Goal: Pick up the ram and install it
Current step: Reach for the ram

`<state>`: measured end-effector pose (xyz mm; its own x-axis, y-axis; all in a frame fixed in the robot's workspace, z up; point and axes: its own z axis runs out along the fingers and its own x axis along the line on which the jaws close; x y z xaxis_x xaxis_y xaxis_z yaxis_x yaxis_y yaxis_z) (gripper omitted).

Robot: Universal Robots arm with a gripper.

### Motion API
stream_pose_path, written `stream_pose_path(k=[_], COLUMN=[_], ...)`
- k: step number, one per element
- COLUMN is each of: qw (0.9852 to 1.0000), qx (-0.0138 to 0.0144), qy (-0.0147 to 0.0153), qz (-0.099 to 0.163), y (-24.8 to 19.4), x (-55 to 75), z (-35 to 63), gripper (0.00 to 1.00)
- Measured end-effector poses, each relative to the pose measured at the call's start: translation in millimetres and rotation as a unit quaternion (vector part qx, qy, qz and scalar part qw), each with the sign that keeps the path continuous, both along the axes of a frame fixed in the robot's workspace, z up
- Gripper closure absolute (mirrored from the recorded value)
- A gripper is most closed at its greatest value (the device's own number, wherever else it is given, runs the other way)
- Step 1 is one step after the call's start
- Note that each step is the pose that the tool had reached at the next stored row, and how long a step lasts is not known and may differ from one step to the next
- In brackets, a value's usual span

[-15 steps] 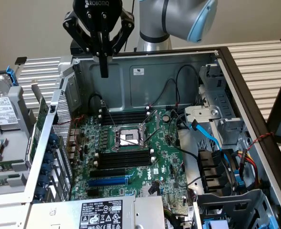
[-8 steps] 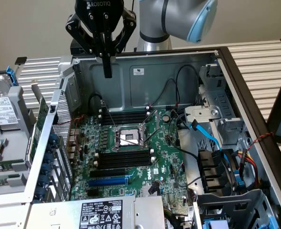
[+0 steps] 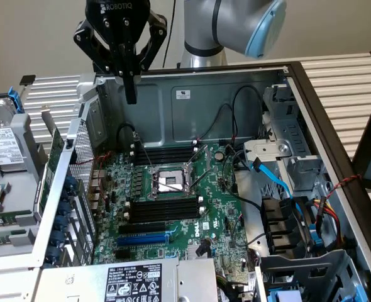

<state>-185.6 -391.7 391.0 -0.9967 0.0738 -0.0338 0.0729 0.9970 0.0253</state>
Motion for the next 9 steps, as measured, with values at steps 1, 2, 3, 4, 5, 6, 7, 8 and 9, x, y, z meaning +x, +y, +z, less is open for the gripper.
stream_pose_path(k=[1,2,3,4,5,6,7,8,9], qw=[1.0,1.0,1.0,1.0,1.0,1.0,1.0,1.0,1.0], qx=[0.0,0.0001,0.0001,0.0002,0.0002,0.0002,0.0002,0.0002,0.0002], qy=[0.0,0.0,0.0,0.0,0.0,0.0,0.0,0.0,0.0], qz=[0.0,0.0,0.0,0.0,0.0,0.0,0.0,0.0,0.0], y=[0.0,0.0,0.0,0.0,0.0,0.0,0.0,0.0,0.0], x=[-4.9,-9.4,-13.9,-18.4,-22.9,-27.6,-32.2,-36.7,-41.1], z=[0.0,0.0,0.0,0.0,0.0,0.0,0.0,0.0,0.0], gripper=[0.9,0.9,0.9,0.9,0.9,0.9,0.9,0.9,0.9])
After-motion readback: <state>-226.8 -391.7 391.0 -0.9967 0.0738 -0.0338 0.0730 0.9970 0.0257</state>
